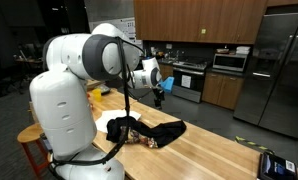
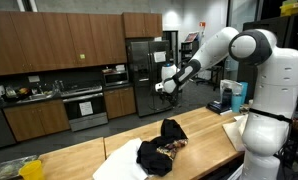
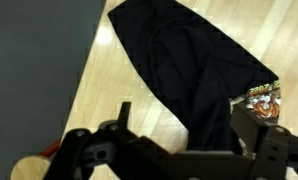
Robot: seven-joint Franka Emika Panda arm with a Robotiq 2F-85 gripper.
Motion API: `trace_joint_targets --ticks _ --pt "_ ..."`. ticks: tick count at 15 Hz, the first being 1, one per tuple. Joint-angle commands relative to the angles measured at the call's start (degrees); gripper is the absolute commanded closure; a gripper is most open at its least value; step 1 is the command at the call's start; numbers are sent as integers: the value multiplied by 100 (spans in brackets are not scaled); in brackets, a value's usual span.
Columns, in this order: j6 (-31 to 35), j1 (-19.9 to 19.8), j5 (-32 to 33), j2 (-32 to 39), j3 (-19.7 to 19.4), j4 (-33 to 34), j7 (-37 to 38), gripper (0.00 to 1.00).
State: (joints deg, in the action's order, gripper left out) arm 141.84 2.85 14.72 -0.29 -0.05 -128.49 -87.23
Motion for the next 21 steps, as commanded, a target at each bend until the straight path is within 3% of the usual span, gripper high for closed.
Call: trace_joint_targets --ticks 1,6,9,13,15,21 --pt "597 -102 -632 578 58 64 -486 0" --pt "-162 -467 -3300 1191 685 475 -2479 0" --pt "-835 -598 -4061 1413 847 759 -3156 0" --pt "-1204 -465 -3622 1641 760 889 -3109 0" --pt "-1984 -479 -3485 1768 826 1062 -3267 0" --pt "-2982 -103 -2058 1871 829 1235 -3422 0"
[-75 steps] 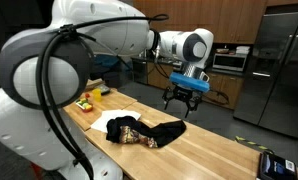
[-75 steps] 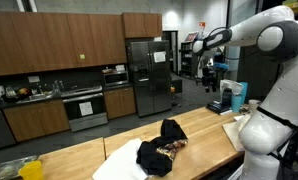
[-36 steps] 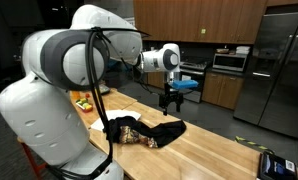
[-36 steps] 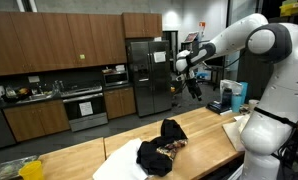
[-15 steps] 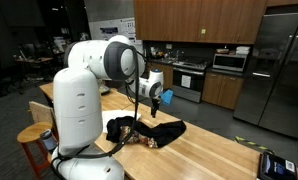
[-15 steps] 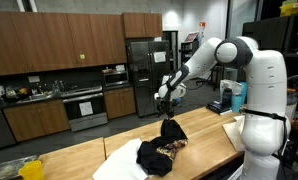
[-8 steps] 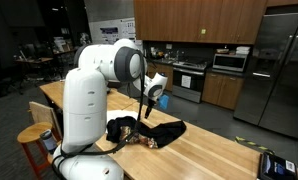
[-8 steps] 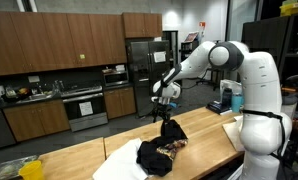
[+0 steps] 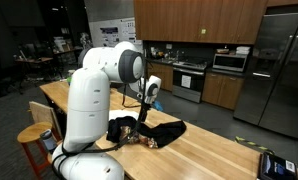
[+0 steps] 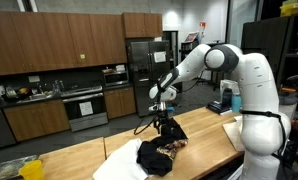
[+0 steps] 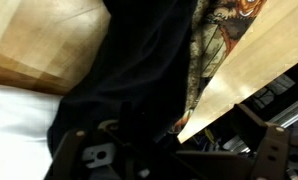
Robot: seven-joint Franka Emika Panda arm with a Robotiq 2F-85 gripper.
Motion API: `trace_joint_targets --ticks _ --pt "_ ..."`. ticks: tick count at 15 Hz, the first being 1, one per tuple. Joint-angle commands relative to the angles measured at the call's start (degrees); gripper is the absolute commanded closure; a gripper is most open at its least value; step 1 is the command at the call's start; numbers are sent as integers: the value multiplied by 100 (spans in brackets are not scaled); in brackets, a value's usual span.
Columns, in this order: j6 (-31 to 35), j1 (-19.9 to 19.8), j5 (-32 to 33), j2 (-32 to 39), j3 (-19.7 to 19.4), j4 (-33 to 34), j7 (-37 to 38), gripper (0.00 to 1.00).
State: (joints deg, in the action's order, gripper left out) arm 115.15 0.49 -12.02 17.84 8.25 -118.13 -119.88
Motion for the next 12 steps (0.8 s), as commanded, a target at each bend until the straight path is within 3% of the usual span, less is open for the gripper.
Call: trace_joint_targets --ticks 1,3,7,12 --pt "-202 214 950 53 -24 177 -126 0" --pt "88 342 1635 59 -70 150 22 0" --pt "628 374 2381 232 -162 214 491 0" --pt "578 304 2296 453 -260 488 1721 0"
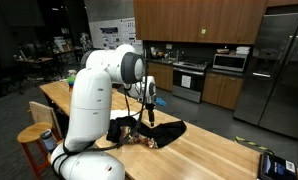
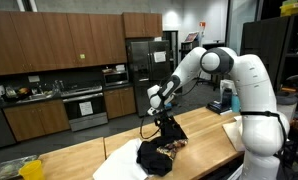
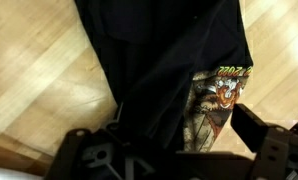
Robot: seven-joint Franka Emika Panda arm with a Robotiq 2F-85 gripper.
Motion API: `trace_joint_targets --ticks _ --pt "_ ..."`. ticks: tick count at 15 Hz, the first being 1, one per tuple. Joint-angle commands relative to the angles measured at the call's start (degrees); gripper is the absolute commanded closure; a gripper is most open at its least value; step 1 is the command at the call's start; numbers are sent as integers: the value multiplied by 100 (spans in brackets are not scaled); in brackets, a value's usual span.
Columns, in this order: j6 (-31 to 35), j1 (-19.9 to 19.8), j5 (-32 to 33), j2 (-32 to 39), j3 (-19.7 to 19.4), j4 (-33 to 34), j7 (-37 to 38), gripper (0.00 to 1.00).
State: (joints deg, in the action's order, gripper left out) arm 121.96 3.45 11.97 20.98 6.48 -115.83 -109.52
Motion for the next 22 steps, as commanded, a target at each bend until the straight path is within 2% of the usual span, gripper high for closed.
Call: trace_joint_targets --ticks 1,4,7,9,10,11,12,13,16,19,20,21,22 --pt "-109 -26 -207 174 -74 319 909 0" --pt "-18 -88 -481 189 -45 382 1577 0" --pt "-16 -76 -655 208 31 416 1883 0" --pt "-74 -35 -634 215 157 393 1675 0" --pt "-212 43 -416 198 214 340 1470 0" --pt "-203 8 -467 174 353 291 1074 0" --pt "-148 136 -134 69 313 200 1111 0" --pt "-133 25 -397 218 285 320 1293 0" --pt "-134 163 -211 217 337 302 1227 0" --pt "-58 142 -218 182 293 234 1320 0" --pt "5 100 -353 255 263 243 1504 0" --pt "65 -78 -793 475 385 318 1210 0" --pt "92 -112 -1085 703 421 425 1261 0"
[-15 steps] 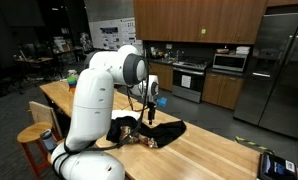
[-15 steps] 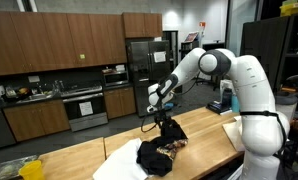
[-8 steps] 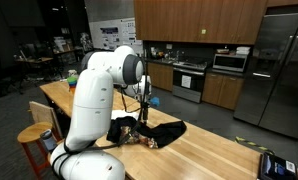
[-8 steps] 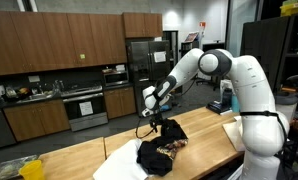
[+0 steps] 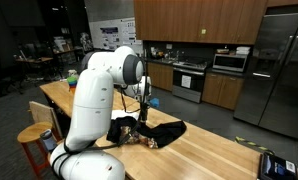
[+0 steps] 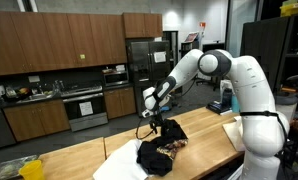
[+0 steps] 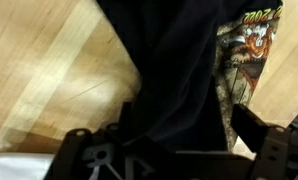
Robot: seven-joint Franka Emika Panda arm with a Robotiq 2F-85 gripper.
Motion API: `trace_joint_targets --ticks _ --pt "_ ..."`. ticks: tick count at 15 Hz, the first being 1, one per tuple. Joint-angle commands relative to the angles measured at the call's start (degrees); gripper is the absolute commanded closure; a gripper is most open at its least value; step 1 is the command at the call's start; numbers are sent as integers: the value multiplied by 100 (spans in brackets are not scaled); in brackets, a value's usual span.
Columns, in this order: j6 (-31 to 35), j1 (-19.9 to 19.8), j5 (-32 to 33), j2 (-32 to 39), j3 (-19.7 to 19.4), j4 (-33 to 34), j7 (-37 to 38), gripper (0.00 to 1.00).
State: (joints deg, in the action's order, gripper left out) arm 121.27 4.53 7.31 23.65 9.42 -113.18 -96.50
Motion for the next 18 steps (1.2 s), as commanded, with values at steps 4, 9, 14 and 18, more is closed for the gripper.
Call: trace_joint_targets --ticks 4,9,14,18 --pt "349 -338 -1468 1218 342 473 -335 25" --pt "520 -221 -1325 1265 289 583 -84 41" --pt "634 -251 -1261 1122 275 527 -87 81" --pt "366 -170 -911 704 104 343 304 100"
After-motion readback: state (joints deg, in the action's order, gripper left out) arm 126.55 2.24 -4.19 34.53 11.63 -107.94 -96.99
